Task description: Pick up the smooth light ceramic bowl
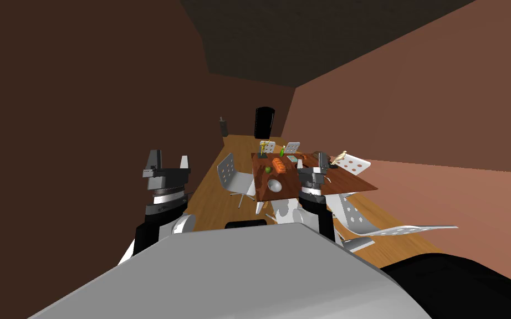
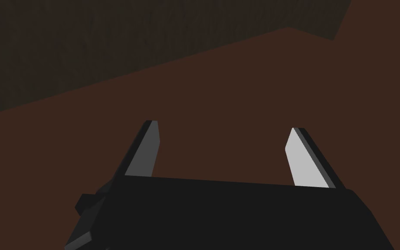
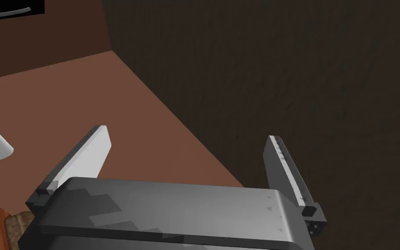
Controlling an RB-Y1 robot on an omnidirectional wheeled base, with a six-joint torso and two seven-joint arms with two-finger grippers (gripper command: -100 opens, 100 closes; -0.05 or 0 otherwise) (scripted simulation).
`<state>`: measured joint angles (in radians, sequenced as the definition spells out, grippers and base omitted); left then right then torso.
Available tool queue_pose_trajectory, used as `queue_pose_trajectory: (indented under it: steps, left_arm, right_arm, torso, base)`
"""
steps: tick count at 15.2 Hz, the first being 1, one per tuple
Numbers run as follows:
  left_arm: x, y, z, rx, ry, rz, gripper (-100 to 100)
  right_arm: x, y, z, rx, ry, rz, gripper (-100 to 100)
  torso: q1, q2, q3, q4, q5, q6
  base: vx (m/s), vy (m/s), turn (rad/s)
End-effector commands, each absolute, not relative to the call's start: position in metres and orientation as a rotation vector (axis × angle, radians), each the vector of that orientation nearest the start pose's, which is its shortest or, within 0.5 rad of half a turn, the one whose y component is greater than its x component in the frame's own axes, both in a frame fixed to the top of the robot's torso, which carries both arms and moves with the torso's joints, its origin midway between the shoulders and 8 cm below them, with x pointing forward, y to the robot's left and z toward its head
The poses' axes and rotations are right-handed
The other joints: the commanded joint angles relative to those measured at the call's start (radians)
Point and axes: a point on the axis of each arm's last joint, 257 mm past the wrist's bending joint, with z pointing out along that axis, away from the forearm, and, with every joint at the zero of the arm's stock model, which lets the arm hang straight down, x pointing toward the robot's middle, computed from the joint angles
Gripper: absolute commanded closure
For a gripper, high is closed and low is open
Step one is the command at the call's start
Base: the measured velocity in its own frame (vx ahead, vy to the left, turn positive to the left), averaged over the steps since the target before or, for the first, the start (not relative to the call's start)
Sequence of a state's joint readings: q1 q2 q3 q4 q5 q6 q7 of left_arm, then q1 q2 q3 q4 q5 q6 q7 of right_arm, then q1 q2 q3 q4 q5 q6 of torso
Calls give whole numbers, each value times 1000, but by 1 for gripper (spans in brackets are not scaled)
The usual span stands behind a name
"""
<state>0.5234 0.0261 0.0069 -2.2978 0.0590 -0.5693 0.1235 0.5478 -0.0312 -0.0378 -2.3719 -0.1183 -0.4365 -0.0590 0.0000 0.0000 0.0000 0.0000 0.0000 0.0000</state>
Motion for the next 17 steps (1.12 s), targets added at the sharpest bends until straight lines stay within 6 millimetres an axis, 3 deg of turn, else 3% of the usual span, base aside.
queue_pose_trajectory:
  steps: [1, 9, 12, 13, 14, 15, 16, 17]
  left_arm:
    - [325, 286, 38, -664, 518, -1456, 0]
    - [325, 286, 38, -664, 518, -1456, 0]
    - [325, 286, 38, -664, 518, -1456, 0]
    - [325, 286, 38, -664, 518, -1456, 0]
    - [325, 286, 38, -664, 518, -1456, 0]
    - [325, 286, 38, -664, 518, -1456, 0]
    - [325, 286, 38, -664, 518, -1456, 0]
    - [325, 286, 38, -664, 518, -1456, 0]
  right_arm:
    - [333, -297, 35, 719, 599, 1376, -100]
    - [358, -268, -8, 631, 845, 1310, -100]
    - [370, -255, -39, 579, 976, 1255, -100]
    - [370, -254, -39, 573, 982, 1254, -100]
    - [375, -249, -56, 545, 1048, 1220, -100]
    - [375, -248, -57, 537, 1057, 1218, -100]
    - [379, -243, -76, 508, 1122, 1180, -100]
    - [379, -243, -76, 497, 1133, 1177, -100]
  torso:
    - [0, 0, 0, 0, 0, 0]
    - [6, 0, 0, 0, 1, 0]
    - [6, -1, -1, 0, 1, 0]
    - [6, -1, -1, 0, 1, 0]
    - [7, -1, -1, 0, 1, 0]
    - [7, -1, 0, 0, 2, 0]
    - [7, 0, 0, 0, 2, 0]
    - [7, 0, 0, 0, 2, 0]
  base:
    - [2, 17, 2]
    - [1, 77, 1]
    - [10, 86, 5]
    - [7, 93, 5]
    - [2, 109, 5]
    - [1, 99, 0]
    - [-2, 101, 5]
    - [1, 99, 6]
